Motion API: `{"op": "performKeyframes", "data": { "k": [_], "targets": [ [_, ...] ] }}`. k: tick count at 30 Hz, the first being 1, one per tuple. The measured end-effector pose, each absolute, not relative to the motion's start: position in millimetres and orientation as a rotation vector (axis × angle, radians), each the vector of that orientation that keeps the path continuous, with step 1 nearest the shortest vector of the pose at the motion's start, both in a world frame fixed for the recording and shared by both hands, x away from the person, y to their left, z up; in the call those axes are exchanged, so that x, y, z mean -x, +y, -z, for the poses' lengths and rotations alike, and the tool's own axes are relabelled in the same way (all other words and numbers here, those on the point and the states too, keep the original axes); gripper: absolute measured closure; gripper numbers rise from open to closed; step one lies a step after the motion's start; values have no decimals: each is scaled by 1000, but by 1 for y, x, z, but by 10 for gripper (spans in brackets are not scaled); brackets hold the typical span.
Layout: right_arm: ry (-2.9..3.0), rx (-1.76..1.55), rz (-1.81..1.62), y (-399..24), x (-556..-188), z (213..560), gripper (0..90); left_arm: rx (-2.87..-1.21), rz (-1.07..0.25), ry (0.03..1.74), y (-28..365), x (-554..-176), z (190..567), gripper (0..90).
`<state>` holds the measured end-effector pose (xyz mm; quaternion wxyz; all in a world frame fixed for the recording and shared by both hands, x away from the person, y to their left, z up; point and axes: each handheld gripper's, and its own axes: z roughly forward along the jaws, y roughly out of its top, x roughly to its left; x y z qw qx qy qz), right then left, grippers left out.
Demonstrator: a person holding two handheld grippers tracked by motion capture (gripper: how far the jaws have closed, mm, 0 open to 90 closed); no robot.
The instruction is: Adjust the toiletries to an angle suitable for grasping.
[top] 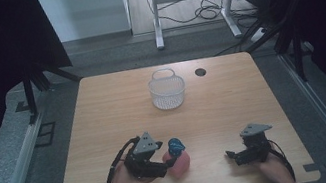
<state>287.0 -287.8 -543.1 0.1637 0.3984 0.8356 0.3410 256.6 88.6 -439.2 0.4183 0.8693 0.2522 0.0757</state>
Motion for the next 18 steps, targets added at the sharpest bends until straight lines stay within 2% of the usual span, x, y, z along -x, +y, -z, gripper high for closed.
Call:
{"op": "performKeyframes", "data": {
  "k": [12,18],
  "targets": [
    [2382,-1136,-972,-288,-287,543,0,-2188,-176,600,75,-264,439,358],
    [2383,-1135,-972,-288,-287,543,0,-2189,-154,589,71,-266,440,425]
  ]
}}
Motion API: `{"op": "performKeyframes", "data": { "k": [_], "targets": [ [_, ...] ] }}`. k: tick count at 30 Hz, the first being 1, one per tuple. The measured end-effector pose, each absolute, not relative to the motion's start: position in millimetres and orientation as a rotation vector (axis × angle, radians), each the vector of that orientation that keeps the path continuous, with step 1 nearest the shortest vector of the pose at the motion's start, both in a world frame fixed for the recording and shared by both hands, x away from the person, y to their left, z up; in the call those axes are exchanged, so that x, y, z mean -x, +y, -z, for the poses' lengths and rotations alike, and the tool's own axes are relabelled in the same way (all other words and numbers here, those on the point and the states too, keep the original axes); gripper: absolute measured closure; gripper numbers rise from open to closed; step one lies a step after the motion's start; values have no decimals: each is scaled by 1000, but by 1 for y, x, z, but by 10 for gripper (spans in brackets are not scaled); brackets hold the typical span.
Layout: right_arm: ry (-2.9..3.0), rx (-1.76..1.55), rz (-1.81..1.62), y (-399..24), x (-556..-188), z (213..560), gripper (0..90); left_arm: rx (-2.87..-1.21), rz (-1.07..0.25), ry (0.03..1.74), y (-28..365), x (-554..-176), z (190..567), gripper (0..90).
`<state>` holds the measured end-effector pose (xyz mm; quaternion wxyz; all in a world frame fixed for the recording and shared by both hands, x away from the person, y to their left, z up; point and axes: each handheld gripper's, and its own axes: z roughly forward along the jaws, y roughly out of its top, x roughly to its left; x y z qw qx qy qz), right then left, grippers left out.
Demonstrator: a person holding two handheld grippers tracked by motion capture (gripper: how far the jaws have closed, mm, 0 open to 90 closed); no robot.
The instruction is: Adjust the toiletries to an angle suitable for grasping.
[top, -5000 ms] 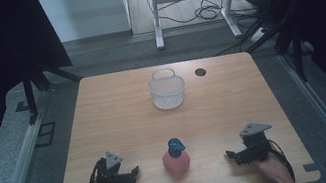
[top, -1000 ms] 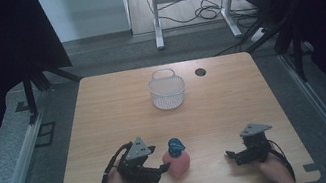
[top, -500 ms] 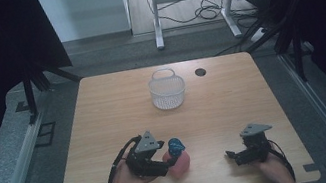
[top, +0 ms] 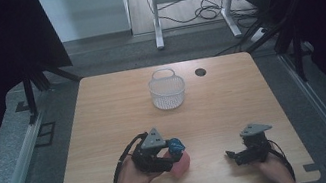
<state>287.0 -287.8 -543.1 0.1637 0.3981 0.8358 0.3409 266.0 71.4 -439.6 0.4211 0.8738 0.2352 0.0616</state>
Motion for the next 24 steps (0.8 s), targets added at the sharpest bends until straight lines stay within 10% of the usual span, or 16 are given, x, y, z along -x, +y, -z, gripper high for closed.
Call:
{"op": "performKeyframes", "data": {
  "k": [24],
  "targets": [
    [2383,-1134,-972,-288,-287,543,0,-2202,-208,619,68,-268,435,527]
  ]
}}
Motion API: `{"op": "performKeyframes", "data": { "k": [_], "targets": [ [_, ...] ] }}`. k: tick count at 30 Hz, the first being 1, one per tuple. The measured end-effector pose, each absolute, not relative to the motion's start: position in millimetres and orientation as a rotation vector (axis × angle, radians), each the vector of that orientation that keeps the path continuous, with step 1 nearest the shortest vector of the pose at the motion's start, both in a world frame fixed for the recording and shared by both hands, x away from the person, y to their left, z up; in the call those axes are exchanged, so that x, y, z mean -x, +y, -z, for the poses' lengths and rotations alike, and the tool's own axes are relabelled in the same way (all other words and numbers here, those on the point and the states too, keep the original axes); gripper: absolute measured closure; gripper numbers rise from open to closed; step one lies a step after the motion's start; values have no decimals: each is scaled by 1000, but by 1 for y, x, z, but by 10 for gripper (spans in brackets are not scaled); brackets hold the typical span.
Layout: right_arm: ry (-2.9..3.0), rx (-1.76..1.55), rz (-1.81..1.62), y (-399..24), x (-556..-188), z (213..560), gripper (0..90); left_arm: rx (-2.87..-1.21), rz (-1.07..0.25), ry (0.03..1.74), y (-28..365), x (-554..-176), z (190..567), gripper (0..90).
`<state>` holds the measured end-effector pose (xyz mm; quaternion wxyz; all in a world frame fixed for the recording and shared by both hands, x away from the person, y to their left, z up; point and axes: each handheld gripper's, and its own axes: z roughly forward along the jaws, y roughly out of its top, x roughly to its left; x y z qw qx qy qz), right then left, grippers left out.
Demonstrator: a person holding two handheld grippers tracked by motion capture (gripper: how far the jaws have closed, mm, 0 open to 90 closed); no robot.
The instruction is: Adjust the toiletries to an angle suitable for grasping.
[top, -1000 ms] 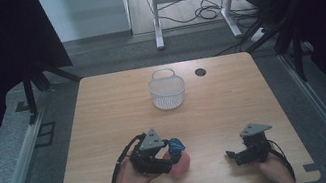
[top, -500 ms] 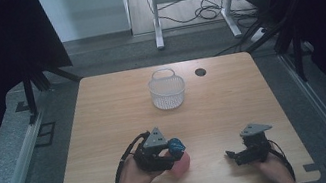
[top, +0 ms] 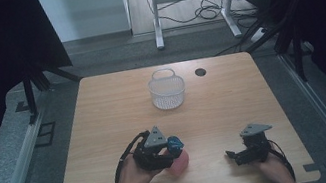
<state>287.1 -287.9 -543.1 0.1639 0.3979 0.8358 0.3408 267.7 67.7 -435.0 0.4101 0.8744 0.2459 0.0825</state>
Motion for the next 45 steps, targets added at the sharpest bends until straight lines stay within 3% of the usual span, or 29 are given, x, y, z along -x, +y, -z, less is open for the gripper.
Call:
{"op": "performKeyframes", "data": {
  "k": [45],
  "targets": [
    [2387,-1132,-966,-288,-287,543,0,-2177,-341,721,61,-334,378,528]
  ]
}}
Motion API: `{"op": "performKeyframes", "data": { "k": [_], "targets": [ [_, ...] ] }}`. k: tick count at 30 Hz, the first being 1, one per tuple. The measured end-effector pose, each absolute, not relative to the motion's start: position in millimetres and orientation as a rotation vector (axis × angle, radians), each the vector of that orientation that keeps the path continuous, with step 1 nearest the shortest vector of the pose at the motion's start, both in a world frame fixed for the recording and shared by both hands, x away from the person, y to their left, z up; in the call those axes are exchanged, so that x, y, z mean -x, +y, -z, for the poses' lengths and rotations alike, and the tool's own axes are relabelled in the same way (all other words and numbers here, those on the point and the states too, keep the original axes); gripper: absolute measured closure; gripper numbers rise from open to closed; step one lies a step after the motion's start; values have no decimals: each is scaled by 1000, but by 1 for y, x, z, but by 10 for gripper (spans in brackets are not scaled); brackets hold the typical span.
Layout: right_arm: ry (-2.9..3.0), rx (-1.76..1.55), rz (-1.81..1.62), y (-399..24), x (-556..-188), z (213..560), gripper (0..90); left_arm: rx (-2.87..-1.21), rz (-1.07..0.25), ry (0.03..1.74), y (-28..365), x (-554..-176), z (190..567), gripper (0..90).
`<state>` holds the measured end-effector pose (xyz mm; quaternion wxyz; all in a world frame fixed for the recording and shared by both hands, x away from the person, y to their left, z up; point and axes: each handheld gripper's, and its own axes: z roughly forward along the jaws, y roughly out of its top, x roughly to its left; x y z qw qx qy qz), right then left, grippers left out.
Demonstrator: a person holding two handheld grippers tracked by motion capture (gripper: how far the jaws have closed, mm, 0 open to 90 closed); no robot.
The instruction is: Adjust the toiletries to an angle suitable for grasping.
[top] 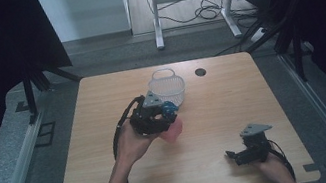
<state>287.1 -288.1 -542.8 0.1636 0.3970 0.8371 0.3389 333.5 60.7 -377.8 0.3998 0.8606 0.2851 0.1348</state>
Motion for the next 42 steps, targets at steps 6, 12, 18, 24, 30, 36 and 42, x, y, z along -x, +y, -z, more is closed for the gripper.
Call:
{"op": "performKeyframes", "data": {
  "k": [6,12,18,24,30,36,42],
  "targets": [
    [2384,-1132,-968,-288,-287,543,0,-2179,-352,733,59,-344,372,528],
    [2385,-1134,-969,-288,-287,543,0,-2170,-356,754,60,-355,365,528],
    [2384,-1135,-969,-288,-287,543,0,-2174,-373,764,59,-366,357,528],
    [2384,-1134,-969,-288,-287,543,0,-2171,-383,773,56,-376,347,528],
    [2386,-1131,-969,-288,-287,543,0,-2170,-390,791,52,-387,338,528],
    [2382,-1135,-974,-288,-287,543,0,-2168,-414,806,49,-399,330,528],
    [2384,-1136,-976,-287,-287,543,0,-2166,-440,818,45,-409,323,528]
  ]
}}
